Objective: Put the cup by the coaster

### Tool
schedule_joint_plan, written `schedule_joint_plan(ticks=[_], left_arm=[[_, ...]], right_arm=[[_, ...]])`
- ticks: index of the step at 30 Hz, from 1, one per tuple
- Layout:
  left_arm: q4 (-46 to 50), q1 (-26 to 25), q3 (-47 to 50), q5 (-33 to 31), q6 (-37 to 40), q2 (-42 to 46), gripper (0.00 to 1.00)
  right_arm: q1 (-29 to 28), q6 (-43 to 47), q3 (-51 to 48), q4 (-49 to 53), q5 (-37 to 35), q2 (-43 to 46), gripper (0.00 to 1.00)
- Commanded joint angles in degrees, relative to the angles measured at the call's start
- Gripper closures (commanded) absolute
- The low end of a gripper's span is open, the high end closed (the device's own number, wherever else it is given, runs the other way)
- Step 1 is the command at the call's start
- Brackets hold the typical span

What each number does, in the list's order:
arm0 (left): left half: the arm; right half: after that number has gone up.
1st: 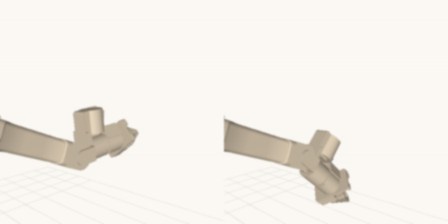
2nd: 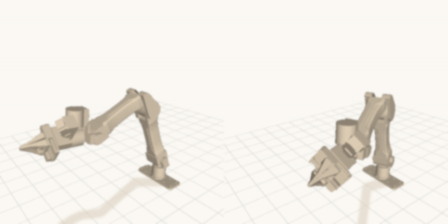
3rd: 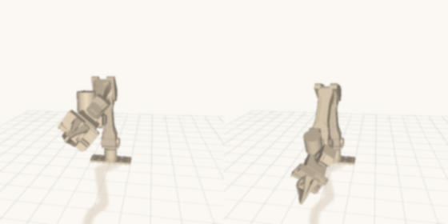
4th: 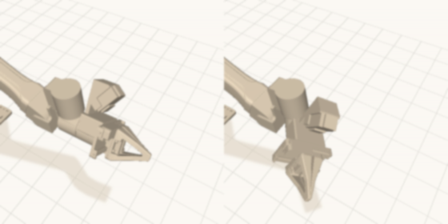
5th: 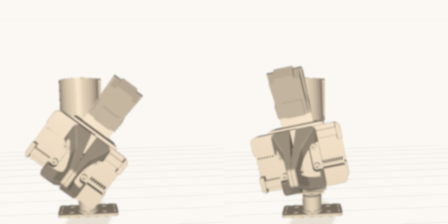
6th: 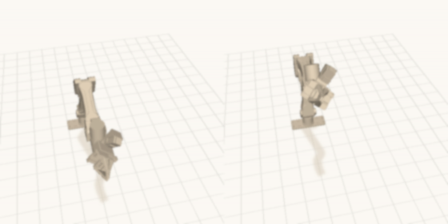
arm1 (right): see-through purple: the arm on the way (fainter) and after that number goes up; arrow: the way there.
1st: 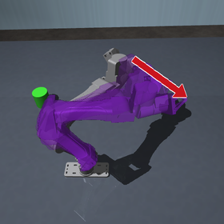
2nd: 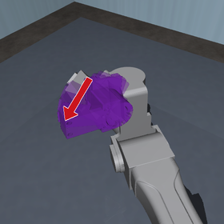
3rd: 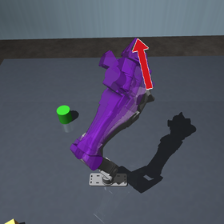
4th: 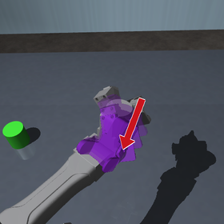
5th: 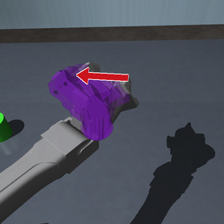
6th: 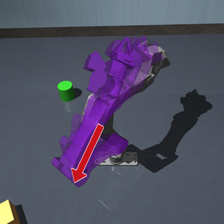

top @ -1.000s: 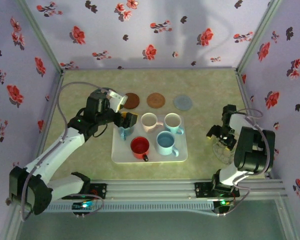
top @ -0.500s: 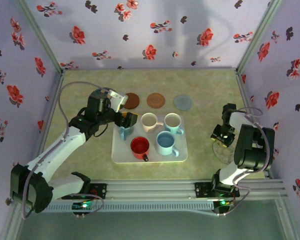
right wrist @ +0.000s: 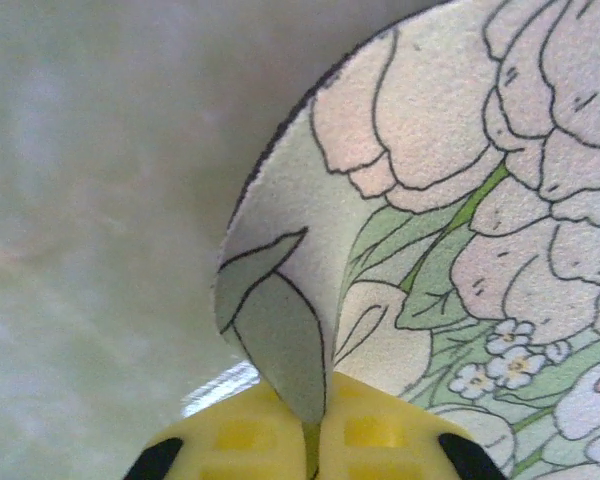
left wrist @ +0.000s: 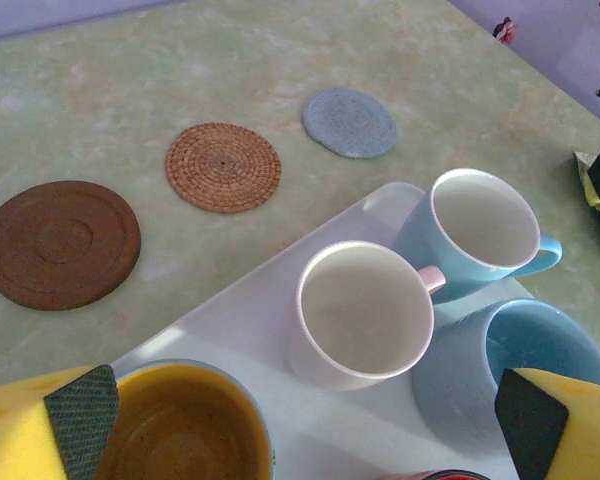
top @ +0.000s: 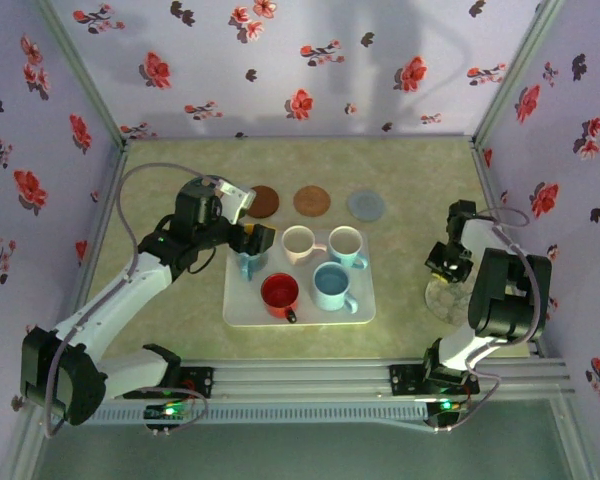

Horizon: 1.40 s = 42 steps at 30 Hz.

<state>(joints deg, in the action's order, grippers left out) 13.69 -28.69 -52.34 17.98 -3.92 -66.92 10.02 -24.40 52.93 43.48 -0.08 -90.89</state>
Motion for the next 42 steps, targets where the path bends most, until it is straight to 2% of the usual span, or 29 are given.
schedule_joint_plan(ticks=[1,12,29,42], left_arm=[[-0.9,-0.5,-1.3,-0.8,0.0,-0.3,0.0],[1.2,-0.5,-4.2,-1.7,3.5,-1.7,0.0],[2.7,-0.4,-5.3,-2.2,4.3,-2.9,0.0],[3.6,0.2,-6.6,-2.4,4.7,-4.3,0.0]], right_arm=[[-0.3,0.2,4.0,-1.5,2.7,-1.4,0.97],[-1.6,-0.2,15.9,-1.4,3.0,-8.7,0.97],[-4.1,-0.3,35.3,-0.6,4.6,-23.2,0.98],[-5.6,0.8,46.3,0.4,5.6,-32.6,0.97]])
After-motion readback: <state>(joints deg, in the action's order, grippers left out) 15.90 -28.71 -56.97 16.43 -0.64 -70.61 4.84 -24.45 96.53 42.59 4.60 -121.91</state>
